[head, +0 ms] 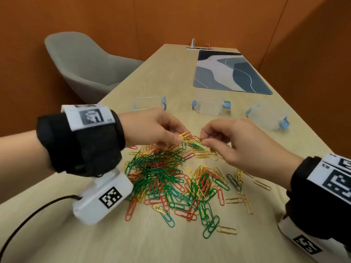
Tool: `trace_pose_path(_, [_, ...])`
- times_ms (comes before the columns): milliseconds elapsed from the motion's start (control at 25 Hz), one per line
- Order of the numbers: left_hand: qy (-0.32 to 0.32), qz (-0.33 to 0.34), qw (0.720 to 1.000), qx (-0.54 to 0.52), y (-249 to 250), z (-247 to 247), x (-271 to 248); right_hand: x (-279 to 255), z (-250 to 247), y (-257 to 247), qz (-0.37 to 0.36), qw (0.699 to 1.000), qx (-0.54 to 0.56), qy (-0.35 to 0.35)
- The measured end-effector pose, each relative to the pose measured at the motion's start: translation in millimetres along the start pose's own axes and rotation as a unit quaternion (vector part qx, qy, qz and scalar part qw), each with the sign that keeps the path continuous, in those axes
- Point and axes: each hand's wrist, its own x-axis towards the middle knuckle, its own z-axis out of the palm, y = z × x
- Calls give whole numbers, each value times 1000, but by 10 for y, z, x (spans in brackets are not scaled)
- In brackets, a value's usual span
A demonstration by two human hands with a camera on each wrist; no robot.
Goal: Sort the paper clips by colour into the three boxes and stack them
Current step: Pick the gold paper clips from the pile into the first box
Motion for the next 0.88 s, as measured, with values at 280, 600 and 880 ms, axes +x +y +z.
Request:
trace_pose_path(280, [-76, -202, 905, -367, 106, 223, 9, 2, 60, -39, -98, 991, 86, 38])
trace_pose_path(600, [25, -165, 979, -114, 190, 225, 157, -5, 68, 143, 157, 983, -93, -35])
trace_pose_path(880, [66, 5, 935, 348, 278, 254, 336, 17, 46, 75, 172, 977, -99, -79])
